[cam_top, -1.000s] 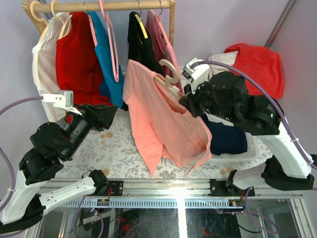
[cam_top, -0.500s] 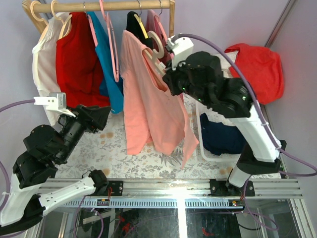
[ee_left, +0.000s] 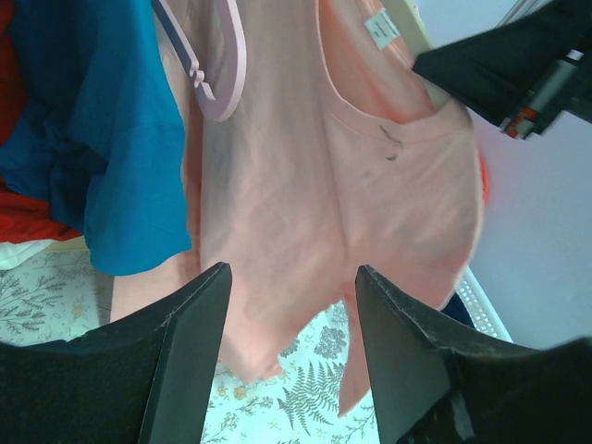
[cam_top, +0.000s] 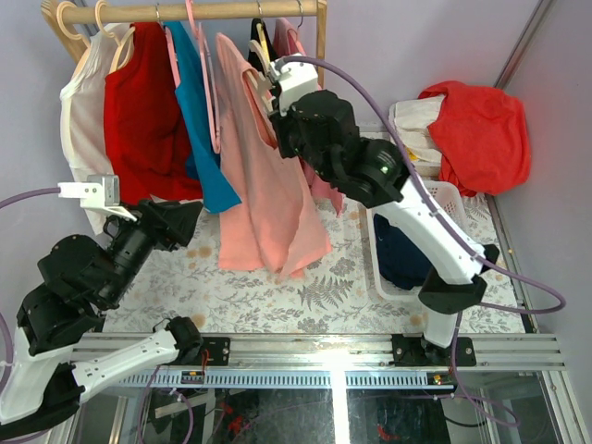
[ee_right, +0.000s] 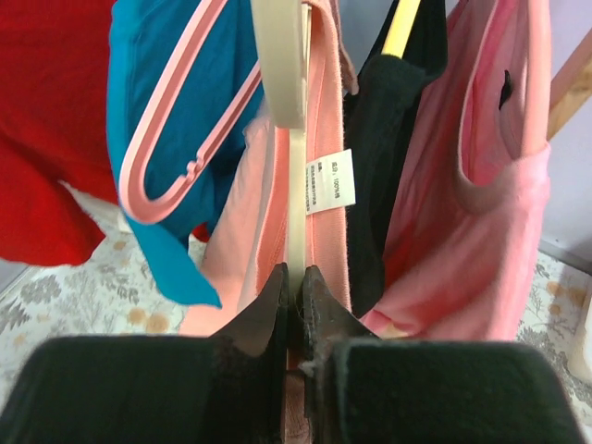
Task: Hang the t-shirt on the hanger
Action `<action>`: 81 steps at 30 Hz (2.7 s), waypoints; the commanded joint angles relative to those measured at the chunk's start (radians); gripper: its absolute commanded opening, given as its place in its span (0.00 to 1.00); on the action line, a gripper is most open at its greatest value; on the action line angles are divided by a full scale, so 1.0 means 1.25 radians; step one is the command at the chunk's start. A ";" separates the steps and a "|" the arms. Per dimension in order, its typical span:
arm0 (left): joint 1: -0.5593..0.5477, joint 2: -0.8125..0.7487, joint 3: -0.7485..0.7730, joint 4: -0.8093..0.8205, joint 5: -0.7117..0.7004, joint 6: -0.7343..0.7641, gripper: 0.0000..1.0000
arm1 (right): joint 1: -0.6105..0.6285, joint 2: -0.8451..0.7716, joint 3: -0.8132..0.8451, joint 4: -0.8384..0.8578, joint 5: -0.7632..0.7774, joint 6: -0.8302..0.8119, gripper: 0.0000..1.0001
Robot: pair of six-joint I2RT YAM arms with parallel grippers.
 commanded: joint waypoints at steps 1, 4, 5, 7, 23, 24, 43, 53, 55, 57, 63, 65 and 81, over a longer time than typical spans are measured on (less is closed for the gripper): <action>0.006 -0.013 0.036 -0.025 -0.015 0.001 0.56 | -0.028 0.027 0.035 0.236 0.063 -0.037 0.00; 0.006 -0.011 0.047 -0.037 -0.011 0.001 0.56 | -0.035 0.047 0.010 0.317 0.056 -0.049 0.00; 0.005 -0.011 0.050 -0.040 -0.008 -0.001 0.56 | -0.039 0.060 0.021 0.331 0.056 -0.052 0.00; 0.006 -0.012 0.052 -0.044 -0.003 -0.003 0.56 | -0.045 0.086 0.038 0.361 0.055 -0.063 0.00; 0.005 -0.032 0.059 -0.083 -0.018 -0.003 0.57 | -0.098 0.210 0.081 0.577 0.002 -0.146 0.00; 0.005 -0.033 0.059 -0.083 -0.018 -0.003 0.57 | -0.104 0.213 0.080 0.586 -0.008 -0.145 0.00; 0.005 0.023 0.094 -0.081 -0.007 0.008 0.57 | -0.188 0.277 0.100 0.714 -0.127 -0.104 0.00; 0.005 0.036 0.104 -0.085 0.000 -0.006 0.56 | -0.231 0.298 0.106 0.747 -0.167 -0.056 0.00; 0.005 0.036 0.104 -0.086 0.005 -0.009 0.56 | -0.237 0.300 0.109 0.754 -0.177 -0.048 0.00; 0.006 0.041 0.113 -0.096 0.000 -0.008 0.56 | -0.240 0.304 0.112 0.759 -0.184 -0.040 0.00; 0.006 0.038 0.123 -0.103 -0.004 -0.013 0.56 | -0.239 0.319 0.114 0.757 -0.215 -0.007 0.00; 0.005 0.037 0.119 -0.103 -0.004 -0.014 0.56 | -0.239 0.319 0.106 0.756 -0.221 -0.001 0.00; 0.006 0.034 0.116 -0.101 0.012 -0.024 0.56 | -0.233 0.339 0.124 0.719 -0.253 0.001 0.00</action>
